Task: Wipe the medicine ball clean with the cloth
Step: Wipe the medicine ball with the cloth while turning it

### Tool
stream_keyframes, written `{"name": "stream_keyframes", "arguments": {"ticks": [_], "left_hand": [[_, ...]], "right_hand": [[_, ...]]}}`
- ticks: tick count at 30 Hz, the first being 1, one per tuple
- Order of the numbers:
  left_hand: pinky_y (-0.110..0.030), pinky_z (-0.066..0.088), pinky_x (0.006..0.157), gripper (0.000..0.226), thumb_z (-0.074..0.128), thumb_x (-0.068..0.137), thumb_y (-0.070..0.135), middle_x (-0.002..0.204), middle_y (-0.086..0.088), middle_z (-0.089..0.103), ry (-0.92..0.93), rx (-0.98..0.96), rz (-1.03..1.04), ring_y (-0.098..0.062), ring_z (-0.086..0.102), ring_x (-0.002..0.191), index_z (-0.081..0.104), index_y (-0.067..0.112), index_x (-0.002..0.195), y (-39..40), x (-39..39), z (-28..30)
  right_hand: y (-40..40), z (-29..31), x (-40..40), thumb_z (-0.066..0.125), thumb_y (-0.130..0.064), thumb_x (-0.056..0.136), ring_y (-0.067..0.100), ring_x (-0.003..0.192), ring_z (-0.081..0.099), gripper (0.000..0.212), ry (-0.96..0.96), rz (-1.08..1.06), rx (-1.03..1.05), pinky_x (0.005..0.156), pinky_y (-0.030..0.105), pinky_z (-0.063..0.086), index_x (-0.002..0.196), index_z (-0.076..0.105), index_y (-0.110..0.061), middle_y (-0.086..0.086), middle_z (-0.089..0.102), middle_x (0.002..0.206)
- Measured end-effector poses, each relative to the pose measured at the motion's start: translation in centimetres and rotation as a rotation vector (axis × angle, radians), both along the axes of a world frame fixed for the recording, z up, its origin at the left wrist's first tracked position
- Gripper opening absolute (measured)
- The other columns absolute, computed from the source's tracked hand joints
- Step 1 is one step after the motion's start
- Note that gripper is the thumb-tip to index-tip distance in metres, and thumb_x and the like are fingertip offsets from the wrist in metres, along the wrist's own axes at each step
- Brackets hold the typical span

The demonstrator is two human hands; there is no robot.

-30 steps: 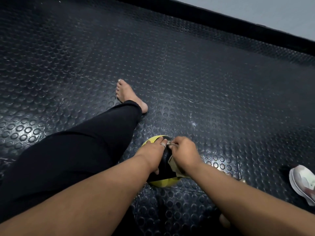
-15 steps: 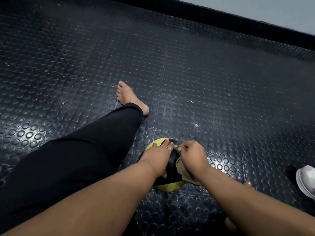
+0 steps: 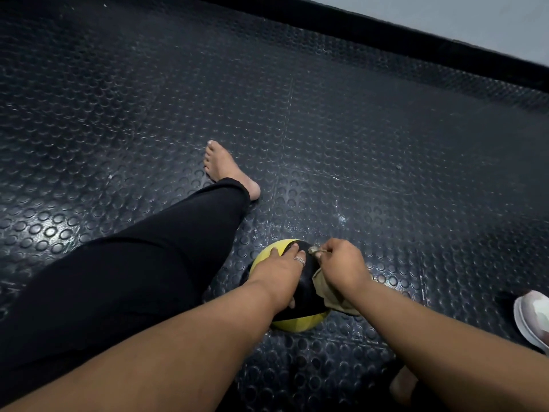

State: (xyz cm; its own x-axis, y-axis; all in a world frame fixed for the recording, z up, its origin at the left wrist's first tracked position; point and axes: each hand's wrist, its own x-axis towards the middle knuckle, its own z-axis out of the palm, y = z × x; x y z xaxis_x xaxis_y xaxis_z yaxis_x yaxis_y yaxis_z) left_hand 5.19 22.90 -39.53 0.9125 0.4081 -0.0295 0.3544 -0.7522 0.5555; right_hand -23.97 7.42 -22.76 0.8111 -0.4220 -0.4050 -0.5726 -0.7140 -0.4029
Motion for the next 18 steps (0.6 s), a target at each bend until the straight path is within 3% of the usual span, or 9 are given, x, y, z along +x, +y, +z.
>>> {"name": "stream_keyframes", "arguments": {"ticks": [1,2,3,7,9,13,18], "left_hand": [[-0.04,0.042,0.1,0.08,0.076,0.066,0.022,0.137,-0.008,0.048,-0.011,-0.039,0.037,-0.027,0.05,0.125,0.038,0.008,0.136,0.0,0.5,0.0],[-0.04,0.04,0.102,0.05,0.056,0.089,0.013,0.138,-0.01,0.049,-0.016,-0.047,0.076,-0.028,0.05,0.127,0.04,0.008,0.136,-0.1,1.2,0.0],[-0.04,0.039,0.102,0.038,0.042,0.097,0.009,0.138,-0.011,0.051,-0.047,-0.044,0.117,-0.028,0.05,0.127,0.042,0.008,0.135,-0.1,1.9,-0.2],[-0.039,0.041,0.101,0.039,0.049,0.094,0.005,0.136,-0.01,0.052,-0.08,-0.025,0.104,-0.027,0.052,0.125,0.042,0.009,0.132,0.0,2.0,-0.4],[-0.039,0.041,0.101,0.04,0.048,0.094,0.005,0.138,-0.01,0.051,-0.085,-0.026,0.082,-0.026,0.051,0.126,0.042,0.009,0.133,0.0,1.8,-0.6],[-0.038,0.044,0.098,0.042,0.054,0.092,0.006,0.134,-0.01,0.053,-0.113,-0.029,0.092,-0.026,0.054,0.122,0.043,0.01,0.133,0.2,2.3,-0.9],[-0.037,0.043,0.098,0.039,0.052,0.092,0.006,0.133,-0.008,0.054,-0.119,0.002,0.11,-0.024,0.054,0.122,0.044,0.011,0.131,0.2,2.4,-1.3]], "right_hand": [[0.4,0.3,-0.5,0.058,-0.017,0.089,0.018,0.078,0.053,0.009,-0.015,0.027,-0.001,0.068,0.023,0.037,0.088,0.066,-0.013,0.003,0.061,0.082],[0.8,0.4,-1.1,0.059,-0.017,0.088,0.017,0.077,0.052,0.008,-0.037,0.05,0.0,0.068,0.023,0.036,0.087,0.066,-0.013,0.003,0.061,0.083],[1.2,0.5,-1.5,0.059,-0.016,0.088,0.017,0.078,0.052,0.007,-0.066,0.07,-0.002,0.068,0.022,0.035,0.087,0.065,-0.013,0.003,0.06,0.085],[2.6,-0.2,-1.7,0.056,-0.02,0.09,0.015,0.085,0.045,0.012,-0.144,0.133,-0.027,0.077,0.023,0.035,0.096,0.061,-0.01,-0.002,0.047,0.091],[2.5,-0.8,-0.7,0.054,-0.021,0.091,0.018,0.087,0.048,0.016,-0.152,0.088,-0.031,0.081,0.026,0.038,0.097,0.062,-0.008,0.002,0.052,0.095],[0.7,-1.1,1.5,0.059,-0.018,0.09,0.024,0.084,0.058,0.016,-0.023,-0.045,-0.001,0.069,0.021,0.036,0.092,0.067,-0.004,0.013,0.067,0.093],[0.8,0.2,-0.9,0.061,-0.016,0.088,0.02,0.097,0.056,0.023,-0.06,0.126,0.027,0.083,0.019,0.037,0.109,0.066,-0.009,0.007,0.059,0.108]]}}
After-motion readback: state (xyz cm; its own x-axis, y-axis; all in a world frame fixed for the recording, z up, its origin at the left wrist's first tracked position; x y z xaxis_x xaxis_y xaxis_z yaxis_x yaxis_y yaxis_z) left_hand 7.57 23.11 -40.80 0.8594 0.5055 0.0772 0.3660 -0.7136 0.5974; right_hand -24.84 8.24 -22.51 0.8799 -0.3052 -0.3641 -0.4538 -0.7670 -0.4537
